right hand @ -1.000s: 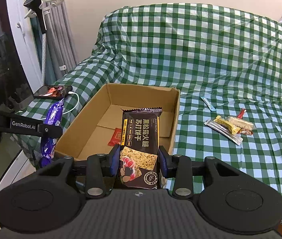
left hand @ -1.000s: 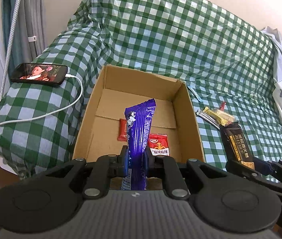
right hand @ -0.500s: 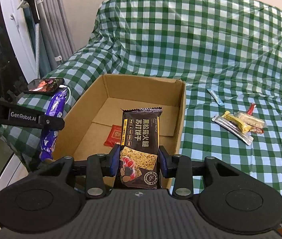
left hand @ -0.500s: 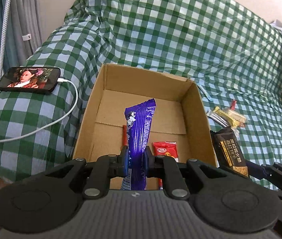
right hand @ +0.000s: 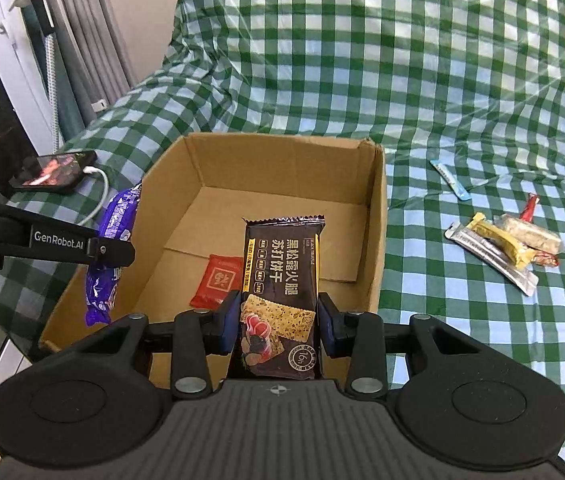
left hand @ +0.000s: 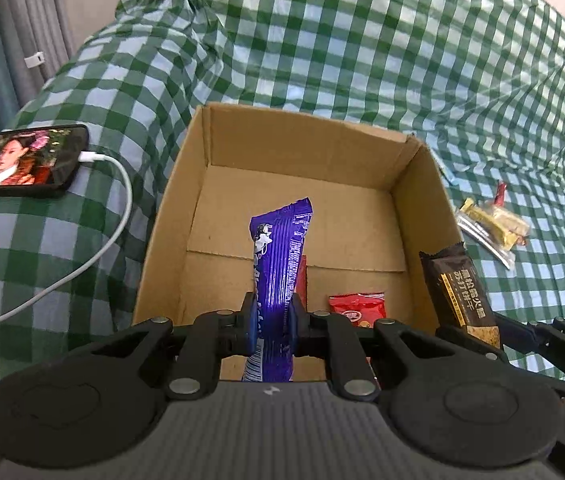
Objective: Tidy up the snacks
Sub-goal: 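Carry the purple bar and dark biscuit packet over the box, then open both tools to drop the bar and biscuit packet into the box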
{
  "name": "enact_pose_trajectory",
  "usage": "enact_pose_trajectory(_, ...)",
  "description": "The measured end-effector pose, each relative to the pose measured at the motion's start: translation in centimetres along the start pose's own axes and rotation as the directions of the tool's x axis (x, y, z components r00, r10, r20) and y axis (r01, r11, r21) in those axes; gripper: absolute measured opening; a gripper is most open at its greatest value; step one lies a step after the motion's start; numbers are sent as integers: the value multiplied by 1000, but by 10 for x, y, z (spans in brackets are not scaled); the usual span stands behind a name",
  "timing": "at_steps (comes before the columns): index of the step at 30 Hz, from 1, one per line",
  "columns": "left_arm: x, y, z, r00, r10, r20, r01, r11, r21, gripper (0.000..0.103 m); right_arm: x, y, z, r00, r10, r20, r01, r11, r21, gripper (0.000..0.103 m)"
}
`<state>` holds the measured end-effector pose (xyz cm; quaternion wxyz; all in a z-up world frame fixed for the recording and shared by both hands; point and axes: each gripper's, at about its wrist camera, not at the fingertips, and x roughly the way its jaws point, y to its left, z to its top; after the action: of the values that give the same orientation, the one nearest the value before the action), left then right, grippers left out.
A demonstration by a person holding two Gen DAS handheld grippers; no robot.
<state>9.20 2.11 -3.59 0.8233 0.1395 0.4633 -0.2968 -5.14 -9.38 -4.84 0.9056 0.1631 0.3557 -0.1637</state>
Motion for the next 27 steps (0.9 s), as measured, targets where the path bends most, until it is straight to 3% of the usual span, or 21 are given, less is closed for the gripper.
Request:
enact_pose_trajectory(15, 61, -7, 8, 996, 42, -85, -36, 998, 60, 17, 51, -17, 4, 997, -10, -73, 12, 999, 32, 41)
enact_pose_trajectory(17, 63, -8, 8, 994, 61, -94, -53, 995, 82, 42, 53, -20, 7, 997, -8, -74, 12, 999, 47, 43)
enact_pose_trajectory(18, 63, -8, 8, 993, 78, -93, -70, 994, 86, 81, 53, -22, 8, 997, -6, -71, 10, 998, 58, 43)
enact_pose_trajectory(19, 60, -7, 9, 991, 102, -83, -96, 992, 81, 103, 53, -23, 11, 998, -9, -65, 14, 997, 74, 48)
enact_pose_trajectory(20, 56, -6, 9, 991, 118, -61, -113, 991, 70, 103, 51, -25, 13, 998, -13, -62, 18, 996, 87, 60)
enact_pose_trajectory(23, 40, -2, 1, 993, 104, -52, -101, 993, 64, 103, 36, -26, 15, 999, -7, -36, 11, 995, 102, 81)
enact_pose_trajectory(25, 31, 2, -12, 992, 92, -85, -89, 995, 45, 103, 22, -23, 9, 999, -25, -26, 27, 996, 81, 89)
enact_pose_trajectory(27, 18, 5, -27, 992, 84, -94, -83, 996, 22, 103, 8, -18, -2, 999, -17, -31, 19, 998, 55, 90)
